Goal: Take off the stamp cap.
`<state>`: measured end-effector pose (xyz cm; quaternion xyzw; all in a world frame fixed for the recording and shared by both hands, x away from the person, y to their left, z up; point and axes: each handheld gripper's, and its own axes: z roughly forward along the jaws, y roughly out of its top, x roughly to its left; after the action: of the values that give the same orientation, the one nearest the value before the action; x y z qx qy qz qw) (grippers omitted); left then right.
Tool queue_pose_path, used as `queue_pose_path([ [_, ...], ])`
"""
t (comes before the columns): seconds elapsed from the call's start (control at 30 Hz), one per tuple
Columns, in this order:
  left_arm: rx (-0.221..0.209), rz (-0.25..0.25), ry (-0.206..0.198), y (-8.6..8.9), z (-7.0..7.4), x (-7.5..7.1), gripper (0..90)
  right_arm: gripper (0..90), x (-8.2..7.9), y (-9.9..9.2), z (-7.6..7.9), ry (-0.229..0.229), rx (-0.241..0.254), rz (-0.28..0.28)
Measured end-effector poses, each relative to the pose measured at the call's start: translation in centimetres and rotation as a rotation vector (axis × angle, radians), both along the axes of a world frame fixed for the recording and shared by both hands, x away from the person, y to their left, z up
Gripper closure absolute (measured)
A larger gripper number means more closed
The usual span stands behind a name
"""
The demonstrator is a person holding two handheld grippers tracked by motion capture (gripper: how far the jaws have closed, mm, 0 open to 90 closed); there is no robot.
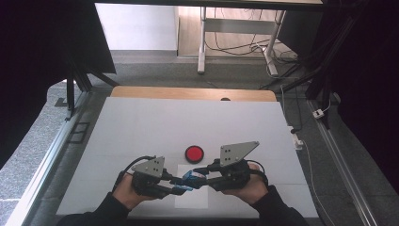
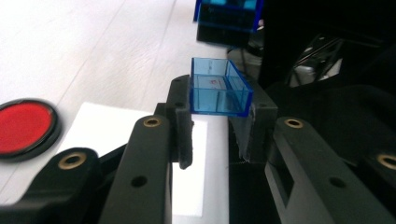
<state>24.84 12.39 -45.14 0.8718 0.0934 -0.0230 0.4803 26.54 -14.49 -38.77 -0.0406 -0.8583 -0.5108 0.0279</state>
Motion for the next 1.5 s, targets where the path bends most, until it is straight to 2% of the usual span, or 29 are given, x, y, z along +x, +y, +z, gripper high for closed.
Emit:
queue_pose_path([
  [0.07, 0.008, 0.011, 0.007, 0.1, 0.1, 0.0, 69.1, 71.4, 0.0, 0.0, 0.0, -0.003, -0.003, -0.004],
  [0.17, -0.006, 0.033, 0.060, 0.6, 0.2, 0.2, 69.0, 71.4, -0.1, -0.1, 0.0, -0.011, -0.009, -0.020],
  [0.23, -0.005, 0.047, 0.076, 1.0, 0.4, 0.3, 69.0, 71.4, 0.0, -0.1, 0.0, -0.011, -0.005, -0.027],
  [0.4, -0.003, 0.122, 0.068, 2.1, 0.7, -0.1, 68.9, 71.4, 0.2, -0.3, 0.0, -0.016, -0.012, -0.053],
  [0.47, -0.014, 0.159, 0.082, 2.7, 0.8, -0.2, 68.9, 71.3, 0.2, -0.3, -0.1, -0.017, -0.013, -0.061],
  [0.57, -0.012, 0.176, 0.092, 3.1, 0.8, -0.4, 68.9, 71.4, 0.1, -0.3, -0.1, -0.018, -0.018, -0.068],
  [0.7, 0.012, 0.211, 0.072, 3.6, 0.8, -1.0, 68.9, 71.4, 0.1, -0.3, -0.1, -0.022, -0.013, -0.080],
  [0.8, 0.033, 0.251, 0.039, 4.1, 0.8, -1.6, 68.9, 71.4, 0.1, -0.3, -0.1, -0.026, -0.018, -0.090],
  [1.0, 0.043, 0.333, -0.003, 5.6, 0.7, -3.0, 68.8, 71.4, 0.1, -0.2, -0.2, -0.027, -0.027, -0.105],
  [1.5, 0.006, 0.503, 0.035, 9.4, -0.4, -5.6, 68.6, 71.4, 0.2, 0.0, -0.6, -0.040, -0.050, -0.149],
])
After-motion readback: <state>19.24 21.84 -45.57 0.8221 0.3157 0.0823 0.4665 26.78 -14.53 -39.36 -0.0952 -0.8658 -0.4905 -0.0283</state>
